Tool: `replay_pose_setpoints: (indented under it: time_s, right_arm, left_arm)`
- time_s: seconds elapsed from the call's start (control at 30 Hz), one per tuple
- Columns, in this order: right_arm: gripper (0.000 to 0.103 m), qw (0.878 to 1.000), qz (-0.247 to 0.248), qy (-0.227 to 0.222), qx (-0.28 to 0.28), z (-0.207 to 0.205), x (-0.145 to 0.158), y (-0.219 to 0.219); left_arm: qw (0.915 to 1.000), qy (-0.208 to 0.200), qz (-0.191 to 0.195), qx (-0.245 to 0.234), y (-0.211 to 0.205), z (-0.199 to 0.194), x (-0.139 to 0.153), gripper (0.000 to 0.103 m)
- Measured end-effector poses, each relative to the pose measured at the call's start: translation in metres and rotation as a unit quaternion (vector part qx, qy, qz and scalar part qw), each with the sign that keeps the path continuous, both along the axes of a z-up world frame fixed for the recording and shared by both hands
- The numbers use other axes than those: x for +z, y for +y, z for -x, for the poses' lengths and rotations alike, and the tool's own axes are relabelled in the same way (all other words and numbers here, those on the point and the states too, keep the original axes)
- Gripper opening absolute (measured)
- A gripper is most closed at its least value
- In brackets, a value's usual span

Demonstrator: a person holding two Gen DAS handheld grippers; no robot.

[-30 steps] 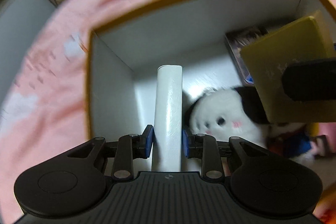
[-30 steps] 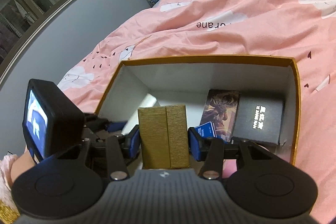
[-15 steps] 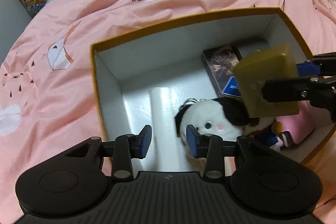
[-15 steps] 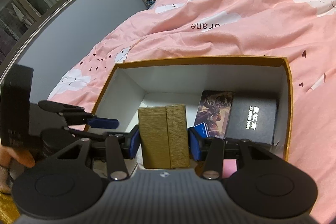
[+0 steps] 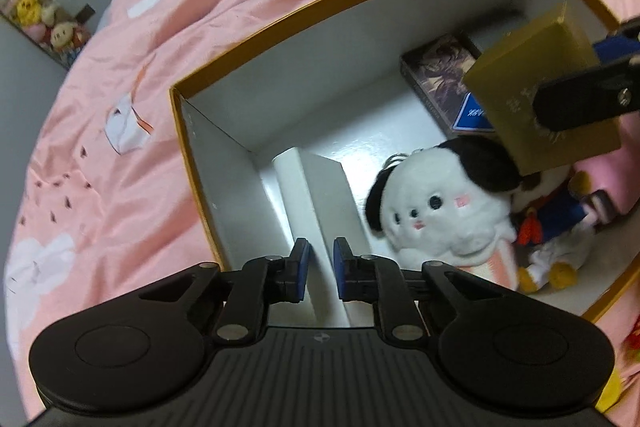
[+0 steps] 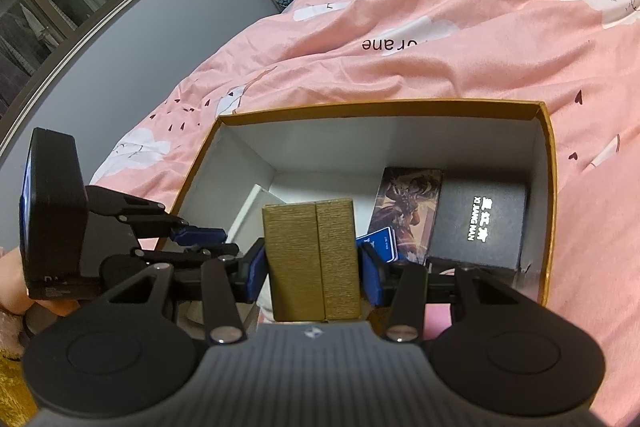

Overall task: Organize objects
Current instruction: 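Lower white box into orange box and open left tool, then lower gold box into orange box corner and open right tool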

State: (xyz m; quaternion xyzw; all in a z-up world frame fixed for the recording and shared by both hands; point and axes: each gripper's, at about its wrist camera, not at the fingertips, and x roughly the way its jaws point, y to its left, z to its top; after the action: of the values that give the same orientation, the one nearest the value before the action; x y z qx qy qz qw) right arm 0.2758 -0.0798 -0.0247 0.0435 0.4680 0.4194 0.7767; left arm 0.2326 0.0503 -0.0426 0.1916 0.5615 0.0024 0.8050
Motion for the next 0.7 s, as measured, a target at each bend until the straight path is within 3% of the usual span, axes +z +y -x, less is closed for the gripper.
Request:
replay_pose_setpoints:
  time_s: [0.1, 0.13, 0.3, 0.5, 0.7]
  right_arm:
    - [0.05, 1.0, -0.001, -0.001, 0.003, 0.001, 0.001, 0.001]
    - [0.05, 1.0, -0.001, -0.002, 0.004, 0.001, 0.001, 0.001]
    - [0.05, 1.0, 0.001, -0.002, 0.01, 0.0, 0.002, 0.005]
    - [0.05, 0.999, 0.002, -0.021, 0.032, -0.003, 0.008, 0.014]
    - [0.05, 0.994, 0.035, -0.07, 0.075, -0.01, 0.016, 0.034]
  left_arm:
    - [0.9977, 0.006, -0.064, -0.024, -0.006, -0.001, -0.007, 0.007]
    - [0.9971, 0.009, -0.069, -0.032, -0.007, -0.001, -0.008, 0.007]
    - [0.9987, -0.002, -0.027, -0.044, -0.002, -0.007, 0.003, 0.008]
    - [0.9964, -0.007, -0.028, -0.08, -0.003, -0.027, 0.003, 0.012]
    - [0.9974, 0.002, 0.038, -0.061, 0.006, -0.059, -0.001, 0.012]
